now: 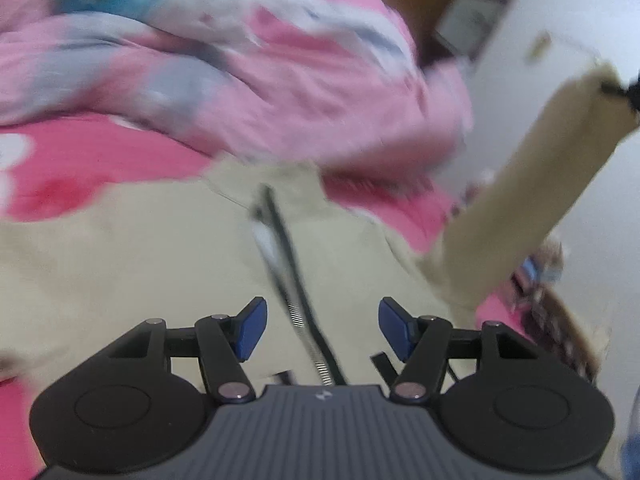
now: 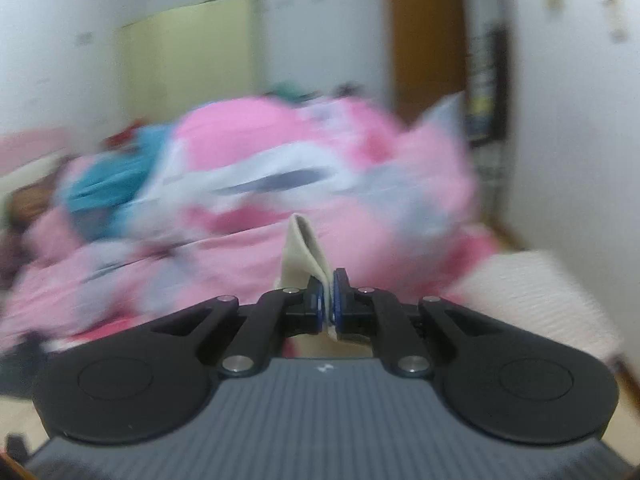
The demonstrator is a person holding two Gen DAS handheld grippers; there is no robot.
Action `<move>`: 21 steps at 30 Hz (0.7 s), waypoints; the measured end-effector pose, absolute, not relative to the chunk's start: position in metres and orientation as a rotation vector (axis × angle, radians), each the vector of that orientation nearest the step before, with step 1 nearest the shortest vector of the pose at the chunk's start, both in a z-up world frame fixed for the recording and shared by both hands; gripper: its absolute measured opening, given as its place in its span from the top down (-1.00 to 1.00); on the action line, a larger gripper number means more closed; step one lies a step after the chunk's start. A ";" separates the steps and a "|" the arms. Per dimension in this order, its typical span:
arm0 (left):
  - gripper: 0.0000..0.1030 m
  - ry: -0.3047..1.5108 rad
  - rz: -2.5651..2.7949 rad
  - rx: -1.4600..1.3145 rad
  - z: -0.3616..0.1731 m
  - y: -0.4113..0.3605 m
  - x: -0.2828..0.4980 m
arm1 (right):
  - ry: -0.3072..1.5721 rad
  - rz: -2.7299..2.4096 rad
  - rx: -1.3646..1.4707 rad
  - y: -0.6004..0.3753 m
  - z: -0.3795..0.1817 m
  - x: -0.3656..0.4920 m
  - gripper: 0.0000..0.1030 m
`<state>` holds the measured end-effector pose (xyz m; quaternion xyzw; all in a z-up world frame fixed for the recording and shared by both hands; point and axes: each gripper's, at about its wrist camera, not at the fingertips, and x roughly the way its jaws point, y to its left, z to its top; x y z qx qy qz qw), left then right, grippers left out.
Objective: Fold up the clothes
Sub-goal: 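Carry the sleeve across the hoodie body with the right tool and release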
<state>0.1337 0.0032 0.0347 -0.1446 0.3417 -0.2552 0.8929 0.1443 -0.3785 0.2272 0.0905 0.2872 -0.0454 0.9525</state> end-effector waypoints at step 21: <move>-0.29 0.783 -0.302 -0.558 0.016 0.148 0.028 | 1.074 0.476 0.888 -0.185 0.035 0.113 -0.08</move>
